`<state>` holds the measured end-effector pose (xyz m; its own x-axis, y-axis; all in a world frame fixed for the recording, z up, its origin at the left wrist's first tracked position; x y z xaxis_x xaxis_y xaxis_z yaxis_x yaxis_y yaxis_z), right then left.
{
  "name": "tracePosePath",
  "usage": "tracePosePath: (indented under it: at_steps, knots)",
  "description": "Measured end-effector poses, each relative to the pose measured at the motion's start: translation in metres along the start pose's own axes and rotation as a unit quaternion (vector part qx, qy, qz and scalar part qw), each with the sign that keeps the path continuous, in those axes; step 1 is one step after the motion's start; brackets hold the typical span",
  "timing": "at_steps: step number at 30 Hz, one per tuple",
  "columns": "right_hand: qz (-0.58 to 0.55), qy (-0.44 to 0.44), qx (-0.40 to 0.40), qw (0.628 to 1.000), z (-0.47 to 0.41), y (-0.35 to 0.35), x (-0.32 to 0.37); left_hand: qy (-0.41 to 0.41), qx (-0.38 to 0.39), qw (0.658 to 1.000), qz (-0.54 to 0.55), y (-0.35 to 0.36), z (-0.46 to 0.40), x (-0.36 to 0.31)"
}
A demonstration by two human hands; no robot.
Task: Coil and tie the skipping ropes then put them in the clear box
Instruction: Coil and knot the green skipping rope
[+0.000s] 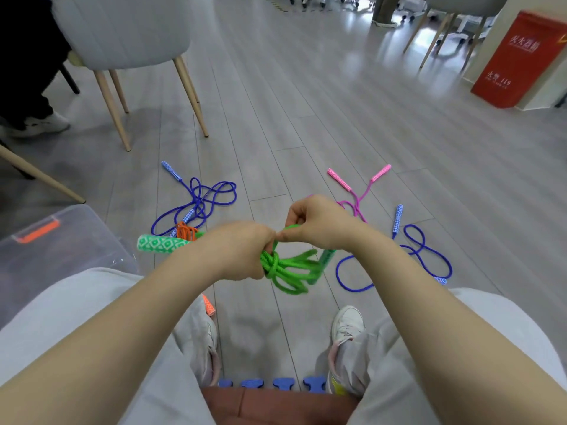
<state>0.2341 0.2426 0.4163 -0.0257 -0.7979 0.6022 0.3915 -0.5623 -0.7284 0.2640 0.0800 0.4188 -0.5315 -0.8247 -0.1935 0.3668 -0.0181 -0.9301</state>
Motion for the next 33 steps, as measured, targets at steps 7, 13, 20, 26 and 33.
tracePosePath:
  at_steps: [7, 13, 20, 26, 33]
  knots:
    - [0.035, 0.030, -0.043, 0.998, 0.018, 0.013, 0.015, -0.064, -0.093, 0.990, 0.087, 0.019, -0.025, 0.007]
    - [-0.128, 0.011, -0.101, 0.987, 0.029, 0.038, 0.017, -0.147, -0.192, 0.949, 0.201, 0.005, -0.030, 0.023]
    - [-0.413, -0.028, 0.147, 0.898, 0.027, 0.048, -0.001, -0.067, -0.232, 0.887, 0.392, -0.023, -0.008, 0.021]
    - [-0.212, -0.062, 0.223, 0.949, 0.018, 0.036, -0.025, 0.043, -0.086, 0.927, 0.364, -0.043, 0.021, 0.014]
    - [-0.133, 0.022, 0.260, 0.956, -0.004, 0.025, -0.026, 0.073, 0.052, 0.982, 0.168, -0.026, 0.023, 0.001]
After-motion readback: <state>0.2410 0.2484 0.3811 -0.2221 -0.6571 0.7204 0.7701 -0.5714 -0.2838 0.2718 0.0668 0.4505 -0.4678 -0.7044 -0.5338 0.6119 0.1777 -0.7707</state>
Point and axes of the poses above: each hand's wrist, its own z-axis away from the middle knuckle, its own y-axis out of the palm, x = y × z, the point moved 1 cm from there along -z, towards the middle knuckle, and after that the axes turned 10 degrees about y, right-handed, at the moved point
